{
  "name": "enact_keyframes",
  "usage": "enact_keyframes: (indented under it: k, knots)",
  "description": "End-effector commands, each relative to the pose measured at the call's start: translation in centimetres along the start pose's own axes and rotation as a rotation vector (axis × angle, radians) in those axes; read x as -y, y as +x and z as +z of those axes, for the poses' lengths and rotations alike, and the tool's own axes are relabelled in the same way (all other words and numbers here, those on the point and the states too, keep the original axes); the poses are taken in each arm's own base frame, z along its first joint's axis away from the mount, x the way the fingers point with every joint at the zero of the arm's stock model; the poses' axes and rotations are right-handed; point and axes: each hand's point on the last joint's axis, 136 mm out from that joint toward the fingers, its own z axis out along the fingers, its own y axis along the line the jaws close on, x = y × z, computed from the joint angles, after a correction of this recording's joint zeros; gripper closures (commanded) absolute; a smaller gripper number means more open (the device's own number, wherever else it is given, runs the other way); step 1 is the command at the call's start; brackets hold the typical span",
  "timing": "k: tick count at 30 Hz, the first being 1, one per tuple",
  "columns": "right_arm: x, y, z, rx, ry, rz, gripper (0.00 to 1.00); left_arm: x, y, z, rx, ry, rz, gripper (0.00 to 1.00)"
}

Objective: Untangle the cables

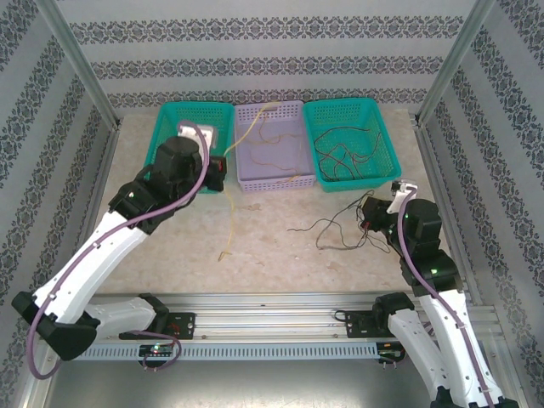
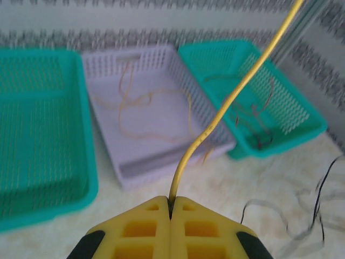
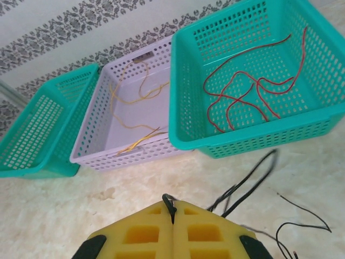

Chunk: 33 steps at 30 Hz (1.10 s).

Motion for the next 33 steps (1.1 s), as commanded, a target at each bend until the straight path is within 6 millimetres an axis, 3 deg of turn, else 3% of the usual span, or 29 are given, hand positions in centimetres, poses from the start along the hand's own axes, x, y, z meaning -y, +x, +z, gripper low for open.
enact_keyframes:
  k: [1, 5, 8, 15, 21, 26, 33]
  knots:
    - [-1.4, -0.5, 0.0, 0.025, -0.078, 0.016, 1.00, 1.2, -6.9, 1.1, 0.217, 0.013, 0.035, 1.00]
    - [-2.1, -0.6, -0.5, 0.048, -0.115, 0.007, 1.00, 1.9, -11.4, 2.6, 0.403, -0.008, 0.081, 1.00]
    - [-2.5, -0.3, -0.9, 0.051, -0.137, -0.001, 1.00, 2.1, -13.8, 4.9, 0.485, -0.033, 0.094, 1.00]
    - [-3.5, 0.1, -1.5, 0.056, -0.184, -0.034, 1.00, 1.7, -15.2, 12.2, 0.618, -0.086, 0.082, 1.00]
    - [-4.2, 0.2, -2.2, 0.064, -0.215, -0.081, 1.00, -0.5, -12.4, 20.5, 0.641, -0.203, 0.106, 1.00]
    - [-4.2, 1.0, -1.9, 0.043, -0.220, -0.103, 1.00, -2.0, -7.6, 27.9, 0.547, -0.275, 0.145, 1.00]
    - [-4.2, 1.8, -1.3, 0.016, -0.222, -0.110, 1.00, -4.1, -1.8, 33.2, 0.441, -0.320, 0.129, 1.00]
